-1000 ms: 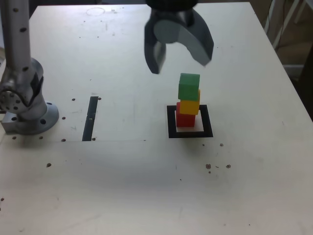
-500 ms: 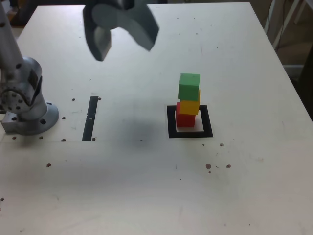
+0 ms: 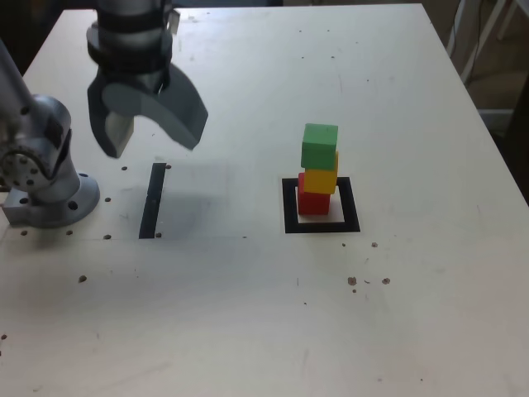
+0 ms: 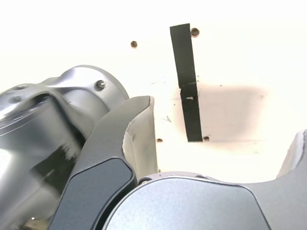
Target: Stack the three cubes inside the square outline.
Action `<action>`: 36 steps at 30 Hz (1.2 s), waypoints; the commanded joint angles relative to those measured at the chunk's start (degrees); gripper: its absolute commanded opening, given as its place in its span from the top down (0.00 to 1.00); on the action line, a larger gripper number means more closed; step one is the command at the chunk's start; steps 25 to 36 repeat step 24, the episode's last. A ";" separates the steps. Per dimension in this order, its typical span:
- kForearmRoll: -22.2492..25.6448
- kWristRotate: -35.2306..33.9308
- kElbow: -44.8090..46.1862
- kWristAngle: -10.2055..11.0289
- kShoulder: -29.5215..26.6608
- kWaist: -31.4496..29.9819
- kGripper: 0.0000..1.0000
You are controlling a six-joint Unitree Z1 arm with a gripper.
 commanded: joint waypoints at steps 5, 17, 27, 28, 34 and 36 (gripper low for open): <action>-5.75 -3.34 8.34 -1.75 -0.76 -1.68 0.00; -10.25 -4.56 12.38 -0.56 0.16 -3.33 0.01; -12.90 -5.17 13.98 -1.90 0.82 -4.65 0.01; -12.90 -5.17 13.98 -1.90 0.82 -4.65 0.01; -12.90 -5.17 13.98 -1.90 0.82 -4.65 0.01; -12.90 -5.17 13.98 -1.90 0.82 -4.65 0.01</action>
